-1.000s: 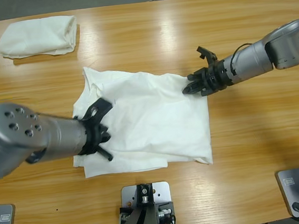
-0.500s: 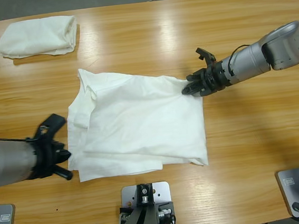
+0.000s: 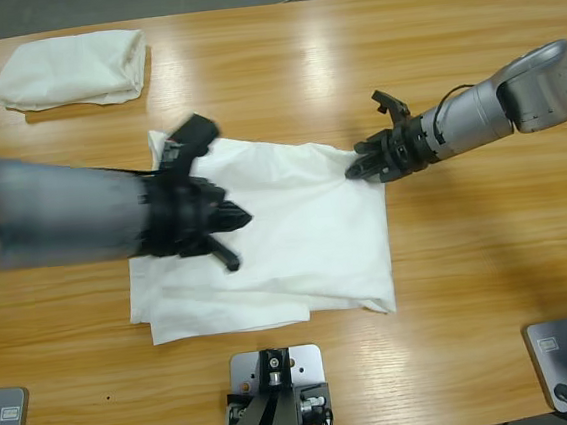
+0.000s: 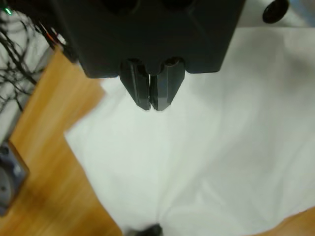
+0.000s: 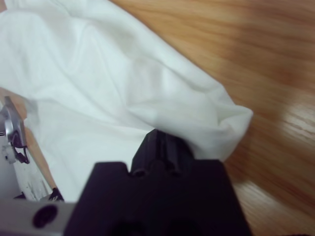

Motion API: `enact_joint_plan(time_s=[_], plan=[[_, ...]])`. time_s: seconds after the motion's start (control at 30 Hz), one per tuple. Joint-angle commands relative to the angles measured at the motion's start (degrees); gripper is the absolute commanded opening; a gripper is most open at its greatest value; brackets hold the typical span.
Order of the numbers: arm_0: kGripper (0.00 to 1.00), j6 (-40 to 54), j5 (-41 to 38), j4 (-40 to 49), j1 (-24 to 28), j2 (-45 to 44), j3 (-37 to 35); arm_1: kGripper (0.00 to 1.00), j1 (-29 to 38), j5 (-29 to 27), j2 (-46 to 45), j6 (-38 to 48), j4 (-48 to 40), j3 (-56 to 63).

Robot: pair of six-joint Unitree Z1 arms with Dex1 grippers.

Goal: Fold clothes

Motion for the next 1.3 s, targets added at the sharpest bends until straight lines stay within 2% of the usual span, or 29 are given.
enact_joint_plan(time_s=[0.03,0.2,0.43,0.53,0.63,0.7,0.77,0.9,0.97,1.1,1.3], plan=[[0.000,4.19,2.82,-5.48,6.94,15.26,-0.60,0.000,-1.06,0.36,-1.14,-1.09,2.89,2.36],[0.000,6.35,12.19,-5.26,11.91,15.12,-0.51,0.000,-1.06,0.32,-1.89,-1.60,5.50,2.25],[0.000,3.36,17.64,-4.61,19.42,13.17,2.05,0.000,0.26,0.20,-1.33,-2.23,7.94,2.27],[0.000,2.09,20.30,-4.16,22.09,7.51,5.45,0.000,0.26,0.20,-1.66,-2.48,8.19,2.36],[0.000,2.81,20.59,-2.05,22.55,-2.37,7.59,0.000,0.26,0.11,-1.40,-2.88,8.19,2.20],[0.000,3.38,18.96,-0.40,19.39,-8.03,7.40,0.000,0.26,0.08,-1.10,-3.04,8.10,2.16],[0.000,3.24,17.98,2.42,13.15,-11.26,6.20,0.000,0.26,-0.01,-1.14,-3.11,8.10,2.18],[0.000,0.65,17.11,5.02,0.31,-11.61,6.99,0.000,0.26,-0.13,-1.24,-3.11,8.10,2.18],[0.000,-0.75,15.66,4.35,-3.10,-11.16,8.96,0.000,0.26,-0.19,-1.19,-3.11,8.10,2.18],[0.000,-0.98,10.43,-2.68,-4.10,-8.13,14.10,0.000,0.26,-0.42,-1.19,-3.11,8.10,2.28],[0.000,-2.07,8.03,-10.06,-4.01,3.61,15.48,0.000,0.31,-0.38,-2.00,-3.11,8.34,2.44]])
